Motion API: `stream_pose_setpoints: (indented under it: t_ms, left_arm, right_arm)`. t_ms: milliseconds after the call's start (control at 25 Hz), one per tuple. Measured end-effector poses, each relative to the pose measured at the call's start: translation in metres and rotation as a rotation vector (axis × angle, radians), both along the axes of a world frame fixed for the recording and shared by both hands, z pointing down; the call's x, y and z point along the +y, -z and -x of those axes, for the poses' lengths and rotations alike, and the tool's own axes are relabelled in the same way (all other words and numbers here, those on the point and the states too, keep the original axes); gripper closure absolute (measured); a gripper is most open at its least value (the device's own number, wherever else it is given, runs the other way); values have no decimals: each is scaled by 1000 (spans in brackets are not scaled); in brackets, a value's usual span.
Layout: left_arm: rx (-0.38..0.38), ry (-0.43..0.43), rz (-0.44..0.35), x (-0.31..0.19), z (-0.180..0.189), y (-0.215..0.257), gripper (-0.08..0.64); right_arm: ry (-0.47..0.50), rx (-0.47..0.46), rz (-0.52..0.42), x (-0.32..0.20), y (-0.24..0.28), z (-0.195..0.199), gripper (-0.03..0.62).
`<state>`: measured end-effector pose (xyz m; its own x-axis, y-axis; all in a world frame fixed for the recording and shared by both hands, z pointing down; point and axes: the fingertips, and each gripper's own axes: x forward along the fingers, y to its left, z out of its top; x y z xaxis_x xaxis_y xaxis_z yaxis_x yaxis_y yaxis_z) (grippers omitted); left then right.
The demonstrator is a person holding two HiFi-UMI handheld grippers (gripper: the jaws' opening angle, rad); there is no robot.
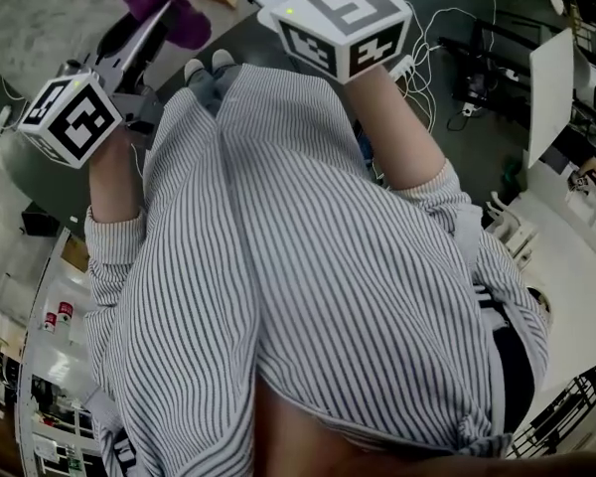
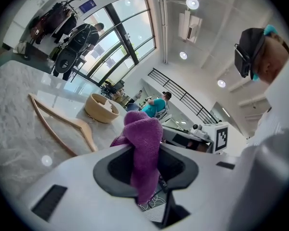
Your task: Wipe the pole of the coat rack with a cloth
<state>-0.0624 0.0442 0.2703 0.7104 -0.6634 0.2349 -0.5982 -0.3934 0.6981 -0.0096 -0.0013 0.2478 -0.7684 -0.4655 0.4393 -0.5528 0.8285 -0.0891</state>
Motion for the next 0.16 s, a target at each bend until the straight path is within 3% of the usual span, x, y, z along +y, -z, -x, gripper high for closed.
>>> stream_pose_setpoints:
  t_ms: [160]
  left_arm:
    - [12, -11, 21, -1, -10, -8, 433]
  right_arm:
    - [-69, -37, 32, 0, -9, -17, 577]
